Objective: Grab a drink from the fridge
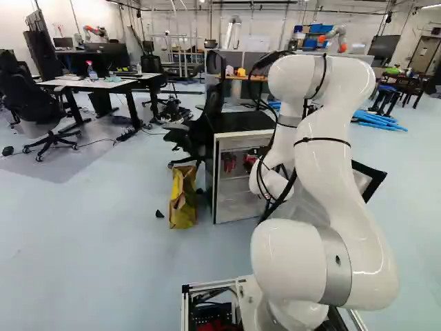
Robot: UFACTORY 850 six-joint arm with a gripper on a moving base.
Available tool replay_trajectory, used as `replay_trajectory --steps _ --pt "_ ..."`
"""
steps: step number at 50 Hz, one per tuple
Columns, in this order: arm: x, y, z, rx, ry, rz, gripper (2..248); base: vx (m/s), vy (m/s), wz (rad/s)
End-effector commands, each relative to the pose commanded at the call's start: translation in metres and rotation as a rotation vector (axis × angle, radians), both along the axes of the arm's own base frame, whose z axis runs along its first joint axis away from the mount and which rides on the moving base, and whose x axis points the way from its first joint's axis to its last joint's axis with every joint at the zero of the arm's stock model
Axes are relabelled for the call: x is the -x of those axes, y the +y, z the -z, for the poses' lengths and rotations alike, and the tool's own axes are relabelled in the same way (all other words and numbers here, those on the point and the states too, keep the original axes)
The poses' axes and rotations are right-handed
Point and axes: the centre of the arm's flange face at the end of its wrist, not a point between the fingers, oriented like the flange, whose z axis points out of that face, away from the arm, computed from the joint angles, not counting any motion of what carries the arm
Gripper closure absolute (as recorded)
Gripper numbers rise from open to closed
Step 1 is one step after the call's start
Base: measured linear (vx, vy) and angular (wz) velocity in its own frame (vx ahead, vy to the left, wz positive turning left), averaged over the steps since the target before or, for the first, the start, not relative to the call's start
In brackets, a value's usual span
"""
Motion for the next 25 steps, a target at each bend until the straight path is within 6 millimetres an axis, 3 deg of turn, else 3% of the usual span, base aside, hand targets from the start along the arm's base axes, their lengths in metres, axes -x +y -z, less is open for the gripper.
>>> replay_trajectory --steps 25 --pt "0.052 0.012 -0.040 -0.003 0.009 0.012 155 0.000 0.000 0.000"
